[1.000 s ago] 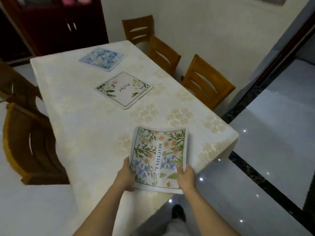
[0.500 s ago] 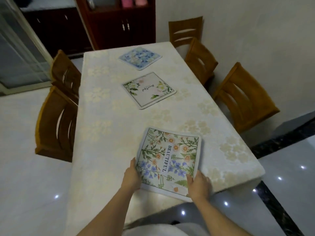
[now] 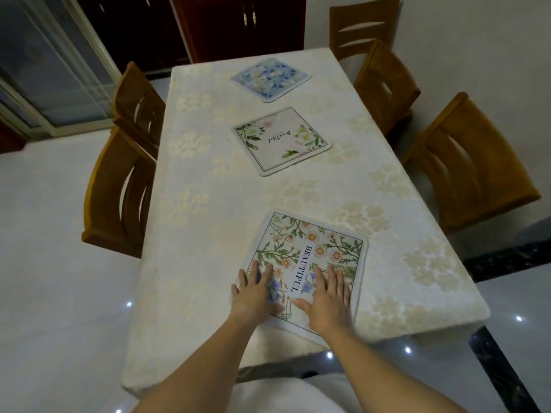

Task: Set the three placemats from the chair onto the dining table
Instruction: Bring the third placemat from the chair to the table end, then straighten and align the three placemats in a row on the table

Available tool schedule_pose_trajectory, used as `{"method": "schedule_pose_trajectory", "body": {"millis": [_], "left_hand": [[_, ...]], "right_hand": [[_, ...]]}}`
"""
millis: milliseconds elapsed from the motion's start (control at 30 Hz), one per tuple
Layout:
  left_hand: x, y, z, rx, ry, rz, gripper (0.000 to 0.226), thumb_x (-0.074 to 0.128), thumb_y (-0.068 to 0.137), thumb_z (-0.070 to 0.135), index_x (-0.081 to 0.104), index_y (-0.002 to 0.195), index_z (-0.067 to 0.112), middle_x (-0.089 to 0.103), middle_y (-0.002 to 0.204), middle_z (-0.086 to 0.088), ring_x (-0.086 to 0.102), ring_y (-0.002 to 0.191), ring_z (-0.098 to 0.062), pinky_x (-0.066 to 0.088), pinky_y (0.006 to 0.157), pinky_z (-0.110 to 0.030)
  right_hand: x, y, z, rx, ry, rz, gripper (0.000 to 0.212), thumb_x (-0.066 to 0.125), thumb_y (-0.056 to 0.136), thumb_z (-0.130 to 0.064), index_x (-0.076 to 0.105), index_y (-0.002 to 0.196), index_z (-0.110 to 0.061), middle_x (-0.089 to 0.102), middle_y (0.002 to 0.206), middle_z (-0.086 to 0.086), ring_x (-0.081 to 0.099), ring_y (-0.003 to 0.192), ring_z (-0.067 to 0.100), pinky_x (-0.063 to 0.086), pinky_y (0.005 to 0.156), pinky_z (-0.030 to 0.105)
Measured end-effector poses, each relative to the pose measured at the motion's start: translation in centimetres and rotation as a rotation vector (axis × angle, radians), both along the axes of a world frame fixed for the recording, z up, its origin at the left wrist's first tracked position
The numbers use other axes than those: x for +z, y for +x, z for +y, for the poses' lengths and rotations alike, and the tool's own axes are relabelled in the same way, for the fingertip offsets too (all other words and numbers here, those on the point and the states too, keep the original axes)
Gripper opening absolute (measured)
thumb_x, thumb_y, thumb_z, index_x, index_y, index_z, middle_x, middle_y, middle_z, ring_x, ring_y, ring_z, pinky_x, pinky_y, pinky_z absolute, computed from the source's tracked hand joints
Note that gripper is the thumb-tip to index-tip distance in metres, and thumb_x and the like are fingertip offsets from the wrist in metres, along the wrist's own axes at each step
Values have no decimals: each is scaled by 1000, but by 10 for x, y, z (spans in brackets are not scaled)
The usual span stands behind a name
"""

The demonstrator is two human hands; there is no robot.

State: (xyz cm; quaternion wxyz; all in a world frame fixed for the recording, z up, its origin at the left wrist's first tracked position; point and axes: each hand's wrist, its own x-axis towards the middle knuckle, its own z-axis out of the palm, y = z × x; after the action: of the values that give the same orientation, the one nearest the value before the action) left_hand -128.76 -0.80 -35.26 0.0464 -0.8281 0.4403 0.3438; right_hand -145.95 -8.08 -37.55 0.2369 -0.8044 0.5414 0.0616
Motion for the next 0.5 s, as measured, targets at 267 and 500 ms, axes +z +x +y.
{"method": "schedule_pose_trajectory", "body": {"millis": [267, 500], "left_hand": [[-2, 15, 24, -8, -112, -16, 94, 59, 91, 58, -3, 159, 40, -11, 169, 8, -8, 156, -27, 14, 125, -48], [5, 78, 85, 191, -278, 72, 46, 54, 98, 40, 47, 143, 41, 39, 158, 6, 40, 142, -19, 39, 113, -40]], "right_hand": [[8, 21, 1, -50, 33, -17, 104, 64, 87, -60, 4, 162, -18, -3, 170, 7, -9, 156, 30, -1, 127, 46], [29, 94, 32, -45, 70, -203, 61, 58, 99, -36, 39, 152, -14, 40, 158, 6, 34, 147, 24, 32, 119, 38]]}}
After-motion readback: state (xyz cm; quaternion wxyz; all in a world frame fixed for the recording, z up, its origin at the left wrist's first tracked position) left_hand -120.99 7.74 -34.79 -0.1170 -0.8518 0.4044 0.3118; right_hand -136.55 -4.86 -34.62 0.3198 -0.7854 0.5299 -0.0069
